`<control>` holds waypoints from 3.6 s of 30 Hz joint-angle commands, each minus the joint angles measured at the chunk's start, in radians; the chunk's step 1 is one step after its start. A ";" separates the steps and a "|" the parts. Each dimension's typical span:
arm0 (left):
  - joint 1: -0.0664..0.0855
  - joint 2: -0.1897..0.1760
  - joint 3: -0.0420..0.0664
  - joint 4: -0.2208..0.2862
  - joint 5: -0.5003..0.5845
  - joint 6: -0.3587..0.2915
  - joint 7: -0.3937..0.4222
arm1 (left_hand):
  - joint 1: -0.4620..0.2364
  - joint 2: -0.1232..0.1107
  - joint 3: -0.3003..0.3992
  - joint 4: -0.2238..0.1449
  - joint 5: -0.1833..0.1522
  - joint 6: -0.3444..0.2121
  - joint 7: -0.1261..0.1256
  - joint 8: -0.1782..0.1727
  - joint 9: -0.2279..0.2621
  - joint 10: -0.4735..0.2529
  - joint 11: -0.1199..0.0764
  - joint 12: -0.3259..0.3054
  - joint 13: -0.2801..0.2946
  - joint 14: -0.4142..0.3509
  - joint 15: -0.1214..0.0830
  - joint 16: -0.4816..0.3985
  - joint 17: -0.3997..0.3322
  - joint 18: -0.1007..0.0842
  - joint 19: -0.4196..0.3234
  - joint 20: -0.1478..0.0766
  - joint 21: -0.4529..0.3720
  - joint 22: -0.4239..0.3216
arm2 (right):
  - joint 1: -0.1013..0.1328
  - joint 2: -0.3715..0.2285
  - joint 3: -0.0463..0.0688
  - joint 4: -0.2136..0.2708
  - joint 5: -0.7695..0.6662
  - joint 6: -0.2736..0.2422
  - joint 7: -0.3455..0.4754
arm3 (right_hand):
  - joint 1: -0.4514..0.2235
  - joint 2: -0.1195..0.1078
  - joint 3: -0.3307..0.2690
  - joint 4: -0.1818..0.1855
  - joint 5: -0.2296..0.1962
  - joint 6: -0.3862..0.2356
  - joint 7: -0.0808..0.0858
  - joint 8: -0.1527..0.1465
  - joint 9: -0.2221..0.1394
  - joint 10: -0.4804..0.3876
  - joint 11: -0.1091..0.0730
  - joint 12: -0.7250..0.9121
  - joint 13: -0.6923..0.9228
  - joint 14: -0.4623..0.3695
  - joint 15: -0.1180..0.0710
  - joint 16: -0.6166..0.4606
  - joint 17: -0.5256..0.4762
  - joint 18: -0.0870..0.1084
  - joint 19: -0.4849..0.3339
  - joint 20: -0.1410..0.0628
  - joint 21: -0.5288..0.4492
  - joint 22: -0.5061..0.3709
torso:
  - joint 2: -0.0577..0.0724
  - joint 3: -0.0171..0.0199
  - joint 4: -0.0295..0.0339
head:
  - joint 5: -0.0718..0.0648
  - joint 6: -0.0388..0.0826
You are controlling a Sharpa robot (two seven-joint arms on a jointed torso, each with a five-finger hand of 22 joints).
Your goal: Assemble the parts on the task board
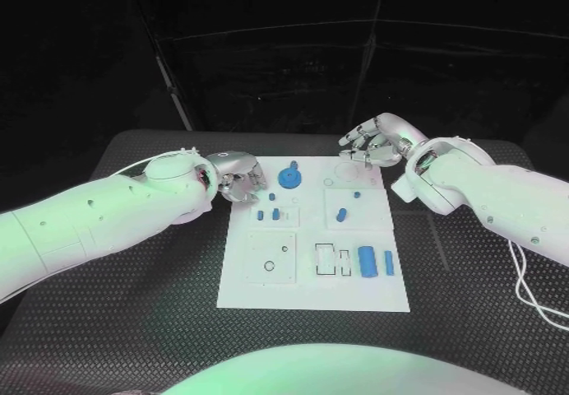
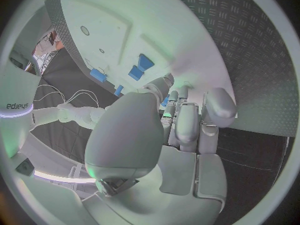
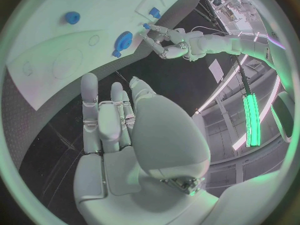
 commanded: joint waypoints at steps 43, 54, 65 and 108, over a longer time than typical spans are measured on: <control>-0.034 -0.197 0.008 0.190 1.314 -0.160 0.393 | -0.019 0.008 0.006 -0.019 0.000 0.069 0.029 0.031 0.000 0.051 0.001 0.069 0.004 -0.224 0.011 -0.383 -0.516 0.081 -0.220 0.011 -0.560 -0.312 | -0.095 -0.113 0.000 0.243 -0.688 0.164 -0.280 | 0.032 -0.052 0.077 -0.005 -0.059 0.072 -0.007 -0.049 -0.002 0.072 0.015 -0.371 -0.386 0.029 0.011 -0.026 -0.008 -0.004 0.064 0.001 0.011 0.039 | 0.001 -0.0010 0.0015 | -0.084 0.042; -0.035 -0.196 0.008 0.190 1.315 -0.159 0.394 | -0.019 0.009 0.005 -0.020 0.000 0.069 0.030 0.030 0.000 0.048 0.002 0.069 0.004 -0.227 0.012 -0.386 -0.518 0.081 -0.222 0.012 -0.563 -0.314 | -0.101 -0.095 0.000 0.225 -0.698 0.154 -0.282 | 0.048 -0.044 0.147 -0.011 -0.097 0.095 -0.009 -0.061 -0.002 0.108 0.011 -0.403 -0.435 0.037 0.007 0.003 0.024 -0.011 0.087 -0.001 0.048 0.087 | 0.000 -0.0005 0.0015 | -0.081 0.038; -0.035 -0.195 0.008 0.188 1.315 -0.155 0.391 | -0.020 0.010 0.005 -0.020 0.000 0.068 0.030 0.029 0.000 0.045 0.003 0.069 0.003 -0.229 0.013 -0.387 -0.519 0.081 -0.223 0.013 -0.565 -0.316 | -0.102 -0.080 0.000 0.210 -0.717 0.140 -0.294 | 0.044 -0.045 0.206 -0.019 -0.106 0.116 -0.014 -0.067 -0.001 0.130 0.008 -0.426 -0.467 0.040 0.004 0.019 0.042 -0.014 0.095 -0.003 0.068 0.113 | 0.001 -0.0003 0.0015 | -0.082 0.035; -0.035 -0.200 0.008 0.187 1.315 -0.135 0.369 | -0.009 0.012 0.008 -0.033 0.000 0.057 0.035 0.023 -0.001 0.027 0.007 0.068 0.002 -0.235 0.015 -0.393 -0.526 0.081 -0.226 0.014 -0.573 -0.323 | -0.109 -0.088 0.001 0.267 -0.757 0.011 -0.302 | 0.013 -0.055 0.457 -0.199 -0.117 0.209 -0.020 -0.069 0.001 0.244 -0.004 -0.487 -0.517 0.046 -0.010 0.058 0.079 -0.026 0.104 -0.017 0.178 0.235 | -0.001 -0.0001 0.0012 | -0.085 0.032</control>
